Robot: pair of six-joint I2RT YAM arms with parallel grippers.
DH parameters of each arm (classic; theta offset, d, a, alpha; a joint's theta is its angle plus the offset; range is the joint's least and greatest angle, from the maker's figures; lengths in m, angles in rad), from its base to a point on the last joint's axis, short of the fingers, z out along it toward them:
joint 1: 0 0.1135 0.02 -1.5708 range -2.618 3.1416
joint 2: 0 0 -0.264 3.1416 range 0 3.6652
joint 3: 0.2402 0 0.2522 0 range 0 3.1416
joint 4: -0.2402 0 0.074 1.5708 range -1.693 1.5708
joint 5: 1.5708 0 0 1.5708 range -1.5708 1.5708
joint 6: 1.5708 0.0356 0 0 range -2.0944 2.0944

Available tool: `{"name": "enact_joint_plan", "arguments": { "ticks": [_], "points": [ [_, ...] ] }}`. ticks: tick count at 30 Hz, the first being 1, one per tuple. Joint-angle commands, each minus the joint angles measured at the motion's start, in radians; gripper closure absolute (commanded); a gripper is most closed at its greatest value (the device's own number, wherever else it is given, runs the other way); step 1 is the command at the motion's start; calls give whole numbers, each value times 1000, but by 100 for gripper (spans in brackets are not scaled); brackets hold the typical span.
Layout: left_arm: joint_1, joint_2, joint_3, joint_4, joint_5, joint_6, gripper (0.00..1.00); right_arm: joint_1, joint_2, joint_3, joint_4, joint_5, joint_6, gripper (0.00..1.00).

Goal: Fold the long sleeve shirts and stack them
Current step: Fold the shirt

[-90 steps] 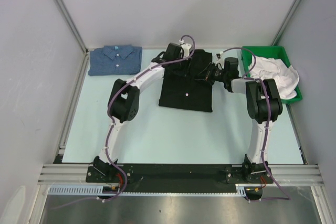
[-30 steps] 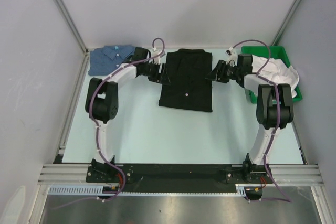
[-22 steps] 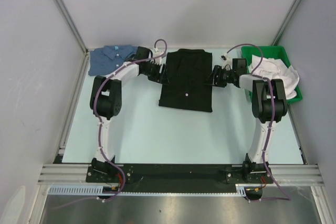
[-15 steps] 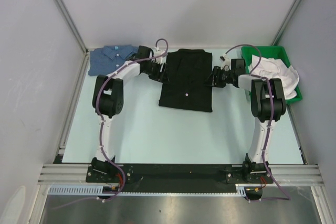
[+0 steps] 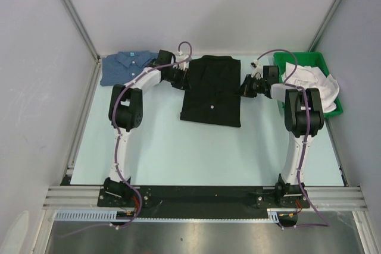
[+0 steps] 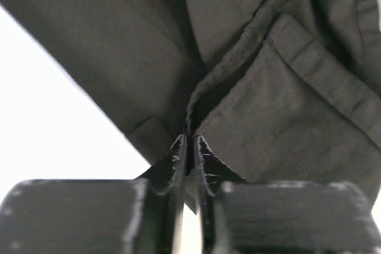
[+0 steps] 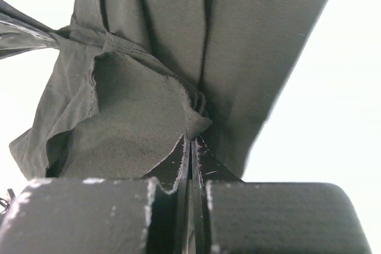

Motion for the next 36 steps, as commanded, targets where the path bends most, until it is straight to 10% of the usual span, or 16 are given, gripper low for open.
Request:
{"name": "enact_joint_plan", "arguments": {
  "ticks": [1,12,16,21,29,36],
  "points": [
    [4,-3,73,41,55,-9,97,-30,-66,3,4,4,5,100],
    [7,3,76,60,-34,8,97,-36,-34,33,38,7,27,100],
    [39,-83,26,55,25,-25,46,-41,-91,55,-74,-16,-3,56],
    [88,-374,-250,169,280,-71,22,-87,-300,-37,-186,-106,-27,30],
    [-79,-638,-715,311,470,-295,19,109,-458,-275,-6,-269,235,18],
    [-127,-456,-726,595,408,-519,17,165,-269,-295,185,-296,336,11]
  ]
}}
